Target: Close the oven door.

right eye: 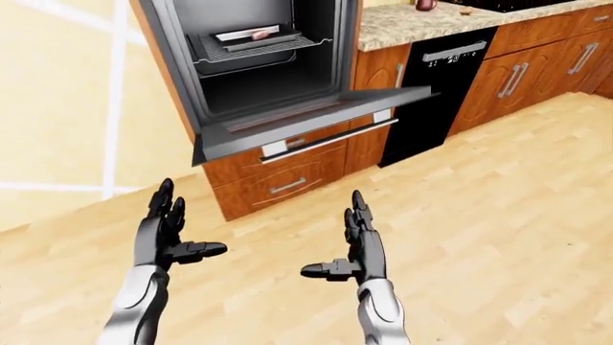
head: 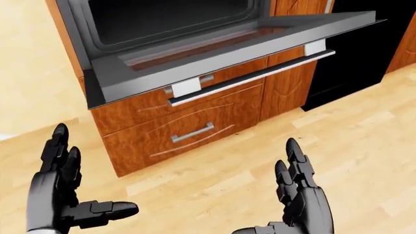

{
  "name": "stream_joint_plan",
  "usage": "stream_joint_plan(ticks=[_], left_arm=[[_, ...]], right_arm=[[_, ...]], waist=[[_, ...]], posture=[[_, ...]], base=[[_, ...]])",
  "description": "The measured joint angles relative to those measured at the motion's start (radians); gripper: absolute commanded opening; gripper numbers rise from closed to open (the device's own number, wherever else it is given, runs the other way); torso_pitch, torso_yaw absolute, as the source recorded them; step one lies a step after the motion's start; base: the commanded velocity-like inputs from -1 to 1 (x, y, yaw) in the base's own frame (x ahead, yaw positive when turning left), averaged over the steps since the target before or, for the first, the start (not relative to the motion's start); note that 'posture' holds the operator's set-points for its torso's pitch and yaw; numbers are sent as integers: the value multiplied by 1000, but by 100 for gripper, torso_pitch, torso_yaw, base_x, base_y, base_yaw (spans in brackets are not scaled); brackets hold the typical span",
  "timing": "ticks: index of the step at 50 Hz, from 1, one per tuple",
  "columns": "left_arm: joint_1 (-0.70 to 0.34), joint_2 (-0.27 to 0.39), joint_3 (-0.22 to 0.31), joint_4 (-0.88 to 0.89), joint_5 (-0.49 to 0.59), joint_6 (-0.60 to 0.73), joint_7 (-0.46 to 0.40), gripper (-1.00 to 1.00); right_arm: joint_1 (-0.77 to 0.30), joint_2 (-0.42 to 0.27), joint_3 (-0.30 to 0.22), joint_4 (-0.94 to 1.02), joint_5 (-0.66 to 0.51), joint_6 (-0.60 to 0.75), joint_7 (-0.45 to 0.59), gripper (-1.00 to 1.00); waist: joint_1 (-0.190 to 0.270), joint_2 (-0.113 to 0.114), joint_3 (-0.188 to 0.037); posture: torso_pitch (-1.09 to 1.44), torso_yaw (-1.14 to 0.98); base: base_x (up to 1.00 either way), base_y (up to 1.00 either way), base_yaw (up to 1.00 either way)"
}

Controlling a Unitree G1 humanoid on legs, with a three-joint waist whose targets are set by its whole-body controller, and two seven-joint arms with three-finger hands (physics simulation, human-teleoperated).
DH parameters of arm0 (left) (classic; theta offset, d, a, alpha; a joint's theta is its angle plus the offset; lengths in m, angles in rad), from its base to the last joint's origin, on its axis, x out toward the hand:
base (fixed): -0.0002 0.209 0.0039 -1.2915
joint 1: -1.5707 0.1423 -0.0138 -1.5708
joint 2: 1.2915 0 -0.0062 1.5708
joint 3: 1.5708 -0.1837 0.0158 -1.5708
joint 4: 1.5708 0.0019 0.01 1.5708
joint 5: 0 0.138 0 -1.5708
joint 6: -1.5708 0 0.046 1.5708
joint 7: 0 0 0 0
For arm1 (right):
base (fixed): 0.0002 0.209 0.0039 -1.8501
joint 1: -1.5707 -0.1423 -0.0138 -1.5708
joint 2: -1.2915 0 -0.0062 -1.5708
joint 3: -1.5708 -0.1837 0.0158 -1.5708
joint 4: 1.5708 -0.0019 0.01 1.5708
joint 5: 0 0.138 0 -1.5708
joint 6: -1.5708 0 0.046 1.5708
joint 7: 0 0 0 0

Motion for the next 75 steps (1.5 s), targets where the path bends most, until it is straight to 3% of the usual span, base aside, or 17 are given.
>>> stream_joint_plan(ticks=[5,7,11,15,18,23,30,35,39,44,48,58,60,63,65,71,75], left_arm=[[-7,0,-4,-12,0,-4,0,100],[-7,-10,-18,-8,-1,-7,-3,100],[1,-12,-30,3,-1,5,-11,100],[-5,-10,-21,-12,-1,-2,-9,100],[-7,-9,-20,-17,-1,-6,-7,100],[4,0,4,1,1,1,2,100],[-10,2,-4,-21,-3,5,-1,100],[-2,-12,-31,-3,-5,16,-10,100],[-22,-4,-16,10,-3,0,-9,100],[-33,8,-5,24,-2,-22,-2,100],[-34,16,17,93,1,-40,8,100],[-127,56,25,381,10,-198,16,100],[-149,56,18,458,13,-233,19,100],[-194,71,11,620,20,-307,19,100],[-233,87,17,738,25,-378,26,100],[-319,125,19,985,28,-543,48,100],[-332,148,28,1064,22,-581,64,100]], right_arm=[[-3,-2,-6,-12,4,-2,4,100],[-2,-10,-19,-11,7,-5,4,100],[9,-10,-25,0,9,1,-1,100],[1,-9,-19,-15,10,-5,2,100],[0,-9,-19,-21,12,-5,4,100],[6,4,11,-1,13,8,14,100],[-5,1,-14,-31,31,6,9,100],[8,-8,-33,-13,41,10,0,100],[20,-13,-36,6,48,-23,18,100],[49,-16,-56,29,51,-43,31,100],[71,-9,-38,50,51,-43,53,100],[93,-28,-103,147,67,-135,99,100],[94,-40,-127,189,72,-152,107,100],[94,-49,-162,318,84,-215,125,100],[84,-60,-181,405,98,-267,143,100],[43,-93,-216,662,150,-424,191,100],[15,-80,-178,775,165,-475,218,100]], waist=[[2,-62,1],[-10,-42,6],[-16,-59,-6],[-18,-12,3],[-19,51,-5],[8,33,0],[5,-74,8],[-23,-73,-8],[-23,-37,-8],[-21,58,-11],[4,43,-5],[5,-84,-3],[-10,-59,4],[-18,-76,-18],[-19,-64,-23],[-16,60,-20],[13,49,-15]], posture=[[0,0],[0,0],[0,0],[0,0],[0,0],[0,0],[0,0],[0,0],[0,0],[0,0],[0,0],[0,0],[0,0],[0,0],[0,0],[0,0],[0,0]], base=[[13,18,0],[13,19,0],[14,18,0],[13,19,0],[14,22,0],[15,25,0],[15,32,0],[13,37,0],[13,37,0],[12,38,0],[11,38,0],[8,39,0],[7,40,0],[6,40,0],[4,39,0],[4,40,0],[3,40,0]])
